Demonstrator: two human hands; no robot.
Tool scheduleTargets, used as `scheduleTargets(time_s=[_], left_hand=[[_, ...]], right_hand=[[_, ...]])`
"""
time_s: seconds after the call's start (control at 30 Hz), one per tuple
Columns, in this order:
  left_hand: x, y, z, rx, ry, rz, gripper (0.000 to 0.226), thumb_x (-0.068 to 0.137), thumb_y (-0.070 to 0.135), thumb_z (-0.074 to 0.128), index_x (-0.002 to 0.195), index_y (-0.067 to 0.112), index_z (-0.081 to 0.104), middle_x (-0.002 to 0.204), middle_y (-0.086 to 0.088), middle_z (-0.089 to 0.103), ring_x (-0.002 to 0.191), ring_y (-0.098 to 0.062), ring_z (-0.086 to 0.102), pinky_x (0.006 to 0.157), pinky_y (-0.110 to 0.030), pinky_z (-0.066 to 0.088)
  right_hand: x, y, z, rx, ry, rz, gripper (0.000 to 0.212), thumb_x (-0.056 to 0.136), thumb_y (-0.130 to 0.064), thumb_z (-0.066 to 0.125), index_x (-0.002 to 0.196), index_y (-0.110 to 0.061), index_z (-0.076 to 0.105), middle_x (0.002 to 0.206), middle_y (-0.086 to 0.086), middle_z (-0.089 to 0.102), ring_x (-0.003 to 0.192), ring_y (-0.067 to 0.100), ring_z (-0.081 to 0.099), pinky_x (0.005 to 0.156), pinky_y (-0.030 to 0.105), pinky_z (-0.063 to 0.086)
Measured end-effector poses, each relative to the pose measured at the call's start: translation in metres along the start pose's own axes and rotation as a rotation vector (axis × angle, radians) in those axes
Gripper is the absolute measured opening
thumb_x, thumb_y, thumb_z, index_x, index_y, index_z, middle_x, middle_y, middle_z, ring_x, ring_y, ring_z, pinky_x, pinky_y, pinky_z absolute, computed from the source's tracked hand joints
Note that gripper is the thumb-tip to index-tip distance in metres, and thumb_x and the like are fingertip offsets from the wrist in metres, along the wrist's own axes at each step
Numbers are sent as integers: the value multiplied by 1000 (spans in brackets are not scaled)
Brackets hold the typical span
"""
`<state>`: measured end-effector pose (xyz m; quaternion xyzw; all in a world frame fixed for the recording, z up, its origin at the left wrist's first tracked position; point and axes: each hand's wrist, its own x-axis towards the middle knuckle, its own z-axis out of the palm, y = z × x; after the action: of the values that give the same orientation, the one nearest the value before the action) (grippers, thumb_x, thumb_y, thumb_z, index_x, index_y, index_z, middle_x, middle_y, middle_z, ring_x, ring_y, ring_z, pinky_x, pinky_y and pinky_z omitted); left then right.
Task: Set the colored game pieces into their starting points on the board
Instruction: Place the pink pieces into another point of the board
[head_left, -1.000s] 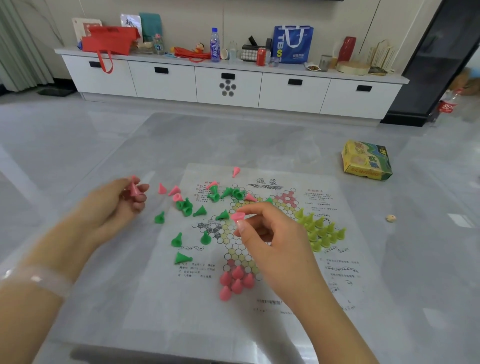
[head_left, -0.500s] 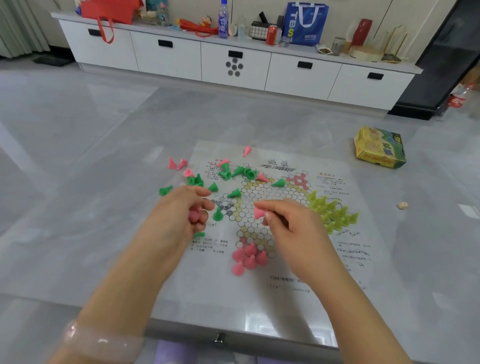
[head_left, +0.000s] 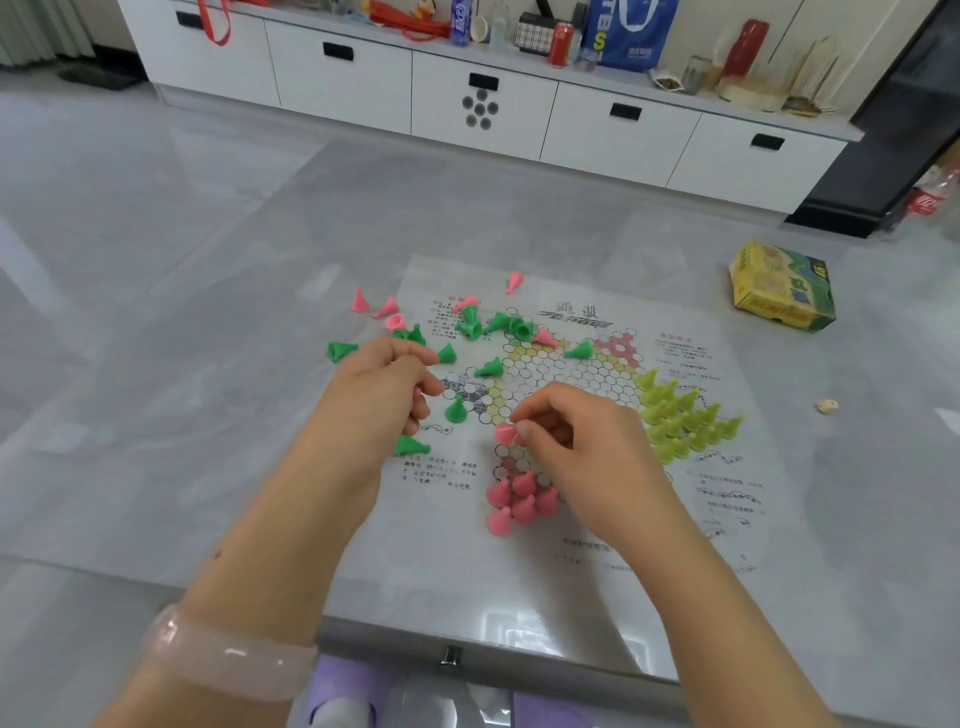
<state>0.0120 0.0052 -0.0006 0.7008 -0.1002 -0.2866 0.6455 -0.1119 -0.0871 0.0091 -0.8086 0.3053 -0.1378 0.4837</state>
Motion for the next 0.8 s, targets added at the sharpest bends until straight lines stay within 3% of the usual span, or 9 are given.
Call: scheduleTargets(time_s=[0.17,0.27,0.33,0.5,0.7,0.8], left_hand=[[0,1,-2,21,12,19,29,85,-1,37,77,18,56,67,0,55,53,-12,41,53,-23,32],[0,3,-2,7,10,13,28,86,-1,37,77,17,57,66,-1,55,52,-12,41,52,-23,32],[-1,5,-2,-14,1,4,27,86,-2,37,78,15,57,65,-1,55,50,-12,40,51,-22,32],[-4,8,-1,-46,-1,-6,27,86,-2,37,78,14,57,64,-1,54,50,-11,40,50,-22,32],[-6,10,0,-51,-10,-6,27,86,-2,37,78,14,56,64,-1,53,49,-10,39,50,-21,33],[-6,10,0,-48,-6,-10,26,85,-2,37,79,14,57,64,-1,54,48,-9,40,50,-21,34]], right_hand=[[0,-1,0,10,-5,32,18,89,3,50,79,-8,61,54,-13,60,33,-1,53,33,11,37],[1,0,0,-8,-45,59,14,88,2,51,82,-3,62,44,-24,55,32,-2,52,32,10,37],[1,0,0,-10,-72,90,12,88,3,51,83,1,62,41,-19,56,31,0,53,33,13,39],[1,1,3,-50,-88,123,15,86,1,53,76,-4,63,57,2,69,41,10,62,45,25,52],[0,4,4,-81,-100,107,16,85,0,53,75,-7,63,63,3,71,45,12,65,54,31,56],[0,4,4,-110,-107,98,16,84,1,53,75,-7,63,62,3,70,43,10,63,50,24,54]])
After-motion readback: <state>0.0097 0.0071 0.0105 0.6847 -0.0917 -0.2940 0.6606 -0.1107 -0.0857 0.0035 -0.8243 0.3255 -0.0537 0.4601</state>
